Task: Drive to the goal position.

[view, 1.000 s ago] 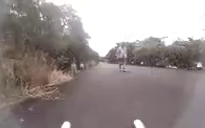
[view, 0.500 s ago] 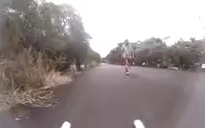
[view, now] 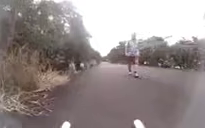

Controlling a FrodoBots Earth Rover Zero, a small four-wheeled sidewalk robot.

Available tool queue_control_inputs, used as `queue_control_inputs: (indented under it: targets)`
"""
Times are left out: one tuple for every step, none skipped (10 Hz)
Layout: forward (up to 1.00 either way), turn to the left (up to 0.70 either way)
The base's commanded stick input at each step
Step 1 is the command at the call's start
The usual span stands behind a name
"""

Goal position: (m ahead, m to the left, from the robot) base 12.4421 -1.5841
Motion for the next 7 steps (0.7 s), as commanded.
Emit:
queue_control_inputs:
  targets:
    - [0.5,0.0]
    - [0.5,0.0]
    - [0.5,0.0]
    - [0.5,0.0]
    - [0.5,0.0]
    - [0.5,0.0]
    - [0.5,-0.18]
